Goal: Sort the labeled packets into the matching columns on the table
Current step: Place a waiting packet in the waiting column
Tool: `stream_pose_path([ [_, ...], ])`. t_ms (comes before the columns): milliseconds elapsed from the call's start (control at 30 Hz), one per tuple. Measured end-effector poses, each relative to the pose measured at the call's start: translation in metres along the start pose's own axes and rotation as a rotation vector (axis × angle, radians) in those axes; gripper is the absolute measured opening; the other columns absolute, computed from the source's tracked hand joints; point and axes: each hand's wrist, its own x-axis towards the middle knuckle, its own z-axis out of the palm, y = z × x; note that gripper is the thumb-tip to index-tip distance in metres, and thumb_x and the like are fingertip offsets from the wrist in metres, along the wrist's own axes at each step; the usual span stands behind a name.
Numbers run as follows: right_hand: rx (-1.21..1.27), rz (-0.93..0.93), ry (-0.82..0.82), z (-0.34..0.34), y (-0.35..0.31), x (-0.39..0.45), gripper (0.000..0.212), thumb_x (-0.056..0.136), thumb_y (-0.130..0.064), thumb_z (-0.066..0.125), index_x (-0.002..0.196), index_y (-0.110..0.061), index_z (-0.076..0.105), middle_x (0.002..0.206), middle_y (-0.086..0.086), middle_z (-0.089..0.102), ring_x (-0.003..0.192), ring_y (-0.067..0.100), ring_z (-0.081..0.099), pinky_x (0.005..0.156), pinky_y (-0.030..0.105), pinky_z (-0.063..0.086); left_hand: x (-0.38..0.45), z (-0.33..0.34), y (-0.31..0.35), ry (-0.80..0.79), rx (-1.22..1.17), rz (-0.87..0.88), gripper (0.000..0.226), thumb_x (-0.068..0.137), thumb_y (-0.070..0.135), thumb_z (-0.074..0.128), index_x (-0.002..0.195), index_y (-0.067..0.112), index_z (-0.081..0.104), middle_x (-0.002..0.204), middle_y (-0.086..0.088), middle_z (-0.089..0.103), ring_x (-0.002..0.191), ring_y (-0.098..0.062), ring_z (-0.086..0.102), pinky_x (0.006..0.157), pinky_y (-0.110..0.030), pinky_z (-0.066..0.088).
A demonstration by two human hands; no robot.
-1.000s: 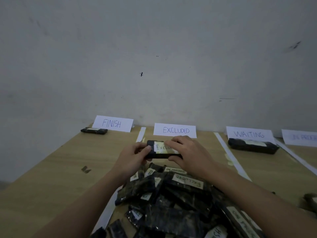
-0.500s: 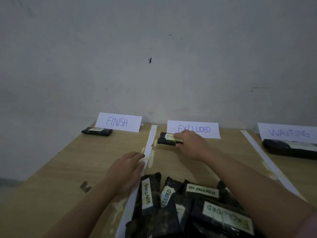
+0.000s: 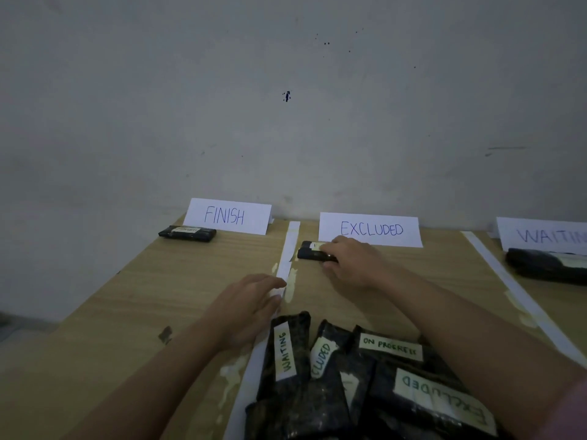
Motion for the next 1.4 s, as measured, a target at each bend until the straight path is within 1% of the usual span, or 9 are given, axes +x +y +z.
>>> stream_pose_path([
  [167,-0.018,-0.138,-0.102,-0.014,-0.015,-0.039,0.034,0.096,-0.032,0.043,0.125,-0.017,0.052,0.126,0.005,0.052,0.118,0.022,0.045,0.095,0.037,0.039,-0.012,-0.001,0.016,-0.146,-0.037,-0.014,0.04,0.096,0.033,0.04,0.133,0.018,0.046,0.134,-0.002,0.051,0.123,-0.015,0.043,0.099,-0.028,0.034],
  [333,0.091,-0.199,-0.094,-0.021,-0.022,-0.071,0.03,0.093,-0.03,0.049,0.118,-0.017,0.059,0.118,0.004,0.061,0.108,0.018,0.054,0.093,0.035,0.044,-0.018,0.001,0.025,-0.213,-0.017,-0.011,0.04,0.093,0.031,0.049,0.127,0.011,0.053,0.124,-0.012,0.059,0.112,-0.024,0.052,0.096,-0.037,0.041],
  [533,0.416,-0.175,0.0,-0.032,-0.041,-0.094,0.025,0.089,-0.027,0.057,0.112,-0.018,0.063,0.103,0.001,0.068,0.092,0.01,0.06,0.081,0.021,0.043,-0.02,-0.016,0.04,0.064,-0.333,-0.068,0.026,0.084,0.014,0.063,0.11,0.012,0.061,0.107,-0.004,0.058,0.096,-0.015,0.053,0.076,-0.016,0.041],
  [700,0.812,-0.03,0.073,-0.038,-0.059,-0.101,0.043,0.079,-0.029,0.07,0.117,-0.015,0.056,0.102,-0.001,0.064,0.084,0.015,0.063,0.07,0.027,0.048,-0.017,-0.042,0.062,0.417,-0.576,-0.099,0.022,0.081,0.003,0.063,0.098,0.017,0.059,0.102,-0.003,0.059,0.09,-0.014,0.056,0.07,-0.015,0.047],
  [800,0.884,0.025,0.226,-0.052,-0.061,-0.107,0.028,0.076,-0.022,0.074,0.101,-0.017,0.063,0.095,-0.002,0.066,0.085,0.012,0.06,0.075,0.023,0.046,-0.021,-0.053,0.076,0.556,-0.823,-0.133,0.02,0.083,0.0,0.061,0.095,0.015,0.056,0.093,0.002,0.058,0.085,-0.019,0.06,0.072,-0.027,0.055],
  [933,1.131,0.099,0.224,-0.07,-0.055,-0.119,0.009,0.083,-0.016,0.067,0.084,-0.023,0.061,0.088,0.0,0.068,0.08,0.011,0.063,0.068,0.024,0.047,-0.029,-0.06,0.089,0.646,-1.241,-0.24,0.018,0.087,0.002,0.057,0.099,0.012,0.05,0.105,-0.006,0.056,0.083,-0.016,0.062,0.067,-0.026,0.059],
  [1100,1.53,0.137,0.189,-0.093,-0.044,-0.139,0.004,0.087,-0.005,0.059,0.089,-0.008,0.059,0.085,0.008,0.066,0.076,0.025,0.068,0.076,0.041,0.056,-0.041,-0.062,0.099,0.63,-1.399,-0.279,0.02,0.087,0.002,0.056,0.106,0.005,0.049,0.095,-0.006,0.058,0.077,-0.014,0.062,0.061,-0.023,0.058],
  [1300,1.278,0.099,0.21,-0.096,-0.041,-0.157,0.03,0.082,-0.014,0.068,0.11,-0.015,0.058,0.105,0.004,0.063,0.089,0.02,0.065,0.075,0.037,0.057,-0.05,-0.057,0.114,0.564,-1.401,-0.273,0.013,0.087,0.001,0.056,0.096,0.009,0.052,0.094,-0.007,0.061,0.078,-0.016,0.062,0.074,-0.032,0.056],
  [1400,1.094,0.026,0.214,-0.097,-0.046,-0.167,0.03,0.081,-0.02,0.07,0.109,-0.022,0.061,0.103,-0.002,0.064,0.089,0.014,0.063,0.065,0.025,0.052,-0.051,-0.054,0.122,0.495,-1.357,-0.206,0.021,0.086,0.001,0.057,0.105,0.008,0.055,0.095,-0.006,0.063,0.079,-0.015,0.063,0.065,-0.027,0.057],
])
